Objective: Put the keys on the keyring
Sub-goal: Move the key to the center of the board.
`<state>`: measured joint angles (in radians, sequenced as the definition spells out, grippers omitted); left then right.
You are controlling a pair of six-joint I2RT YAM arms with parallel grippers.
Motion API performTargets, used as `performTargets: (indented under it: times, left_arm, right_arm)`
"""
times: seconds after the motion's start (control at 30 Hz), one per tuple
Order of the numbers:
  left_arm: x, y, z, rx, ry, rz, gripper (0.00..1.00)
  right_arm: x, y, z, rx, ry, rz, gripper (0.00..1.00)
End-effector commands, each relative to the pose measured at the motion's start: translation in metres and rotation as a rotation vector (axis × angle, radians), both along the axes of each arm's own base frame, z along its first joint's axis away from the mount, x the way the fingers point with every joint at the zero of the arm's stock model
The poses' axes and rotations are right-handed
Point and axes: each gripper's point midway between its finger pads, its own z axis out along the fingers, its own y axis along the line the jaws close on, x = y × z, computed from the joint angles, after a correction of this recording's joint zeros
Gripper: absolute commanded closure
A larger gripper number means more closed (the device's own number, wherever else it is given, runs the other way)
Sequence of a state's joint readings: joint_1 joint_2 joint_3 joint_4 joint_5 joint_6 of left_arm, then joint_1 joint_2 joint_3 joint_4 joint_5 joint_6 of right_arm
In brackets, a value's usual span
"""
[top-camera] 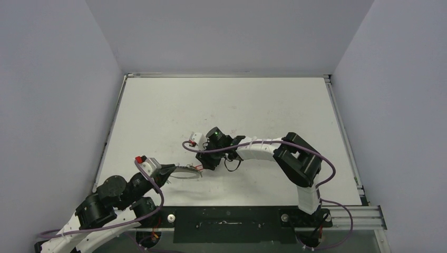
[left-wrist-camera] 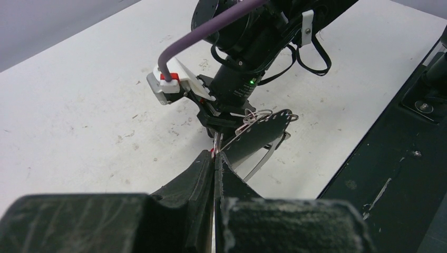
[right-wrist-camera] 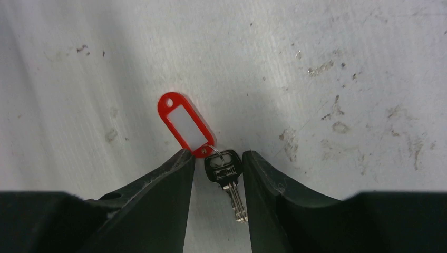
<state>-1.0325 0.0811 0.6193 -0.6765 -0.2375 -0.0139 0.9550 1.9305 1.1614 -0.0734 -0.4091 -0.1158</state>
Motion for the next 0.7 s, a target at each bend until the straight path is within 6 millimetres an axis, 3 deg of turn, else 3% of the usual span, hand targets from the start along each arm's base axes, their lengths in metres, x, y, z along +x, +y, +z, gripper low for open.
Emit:
performTargets:
  times: [0.0, 0.13, 0.23, 0.33, 0.67]
  left_arm:
    - [-0.002, 0.002, 0.027, -0.081, -0.053, -0.003, 1.00]
    - [-0.001, 0.001, 0.027, -0.085, -0.053, -0.003, 1.00]
    - [-0.001, 0.000, 0.026, -0.086, -0.053, -0.006, 1.00]
    - [-0.001, 0.001, 0.026, -0.088, -0.053, -0.005, 1.00]
    - [-0.003, -0.012, 0.018, -0.087, -0.030, -0.049, 1.00]
  right_arm:
    - [-0.005, -0.007, -0.005, -0.055, 0.010, 0.076, 0.60]
    - [-0.010, -0.011, -0.015, -0.085, 0.041, 0.091, 0.66]
    - [-0.007, -0.008, -0.020, -0.094, 0.046, 0.081, 0.86]
    - [-0.005, -0.011, -0.023, -0.119, 0.046, 0.070, 1.00]
    - [0.008, -0.038, 0.015, 0.002, 0.040, -0.077, 1.00]
